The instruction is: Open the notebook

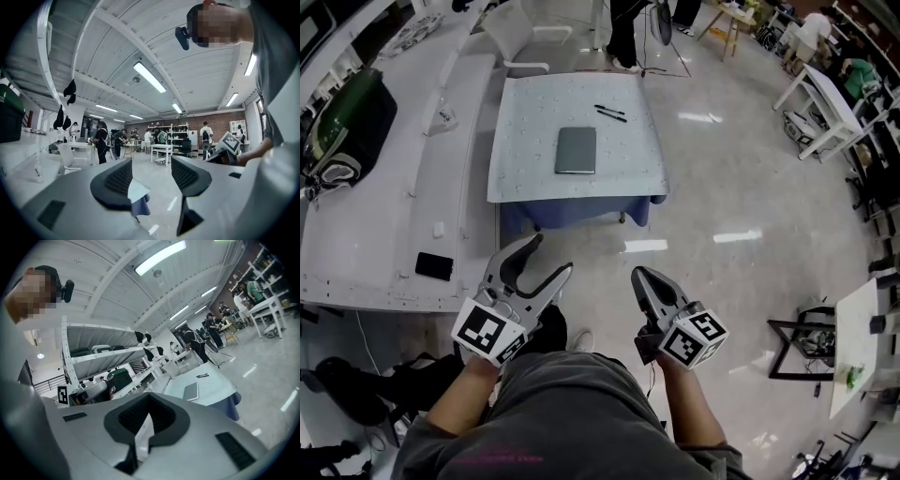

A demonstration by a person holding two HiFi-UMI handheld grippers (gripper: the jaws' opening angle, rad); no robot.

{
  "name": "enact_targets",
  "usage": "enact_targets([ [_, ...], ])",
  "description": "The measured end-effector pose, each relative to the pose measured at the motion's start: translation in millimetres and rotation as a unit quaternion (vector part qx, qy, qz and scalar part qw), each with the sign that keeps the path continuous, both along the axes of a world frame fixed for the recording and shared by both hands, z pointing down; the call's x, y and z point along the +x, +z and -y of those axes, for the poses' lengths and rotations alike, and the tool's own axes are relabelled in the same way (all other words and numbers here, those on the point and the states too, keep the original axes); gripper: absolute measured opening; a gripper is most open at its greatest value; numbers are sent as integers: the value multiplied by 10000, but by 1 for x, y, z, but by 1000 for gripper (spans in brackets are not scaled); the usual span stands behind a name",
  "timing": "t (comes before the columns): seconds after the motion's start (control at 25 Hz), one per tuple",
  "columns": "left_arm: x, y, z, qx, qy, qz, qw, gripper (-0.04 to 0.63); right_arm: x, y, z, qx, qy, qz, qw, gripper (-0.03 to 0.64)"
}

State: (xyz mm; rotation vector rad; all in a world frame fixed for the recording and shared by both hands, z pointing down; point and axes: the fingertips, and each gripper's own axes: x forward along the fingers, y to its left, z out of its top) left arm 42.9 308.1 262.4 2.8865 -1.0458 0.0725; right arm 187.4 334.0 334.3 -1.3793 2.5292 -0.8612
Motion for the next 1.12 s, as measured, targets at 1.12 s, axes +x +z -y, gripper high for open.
enact_targets([
  [1.12,-31,36,184,-413,74,-113,9991,252,-34,20,176,-334,63,-117,9994,2],
])
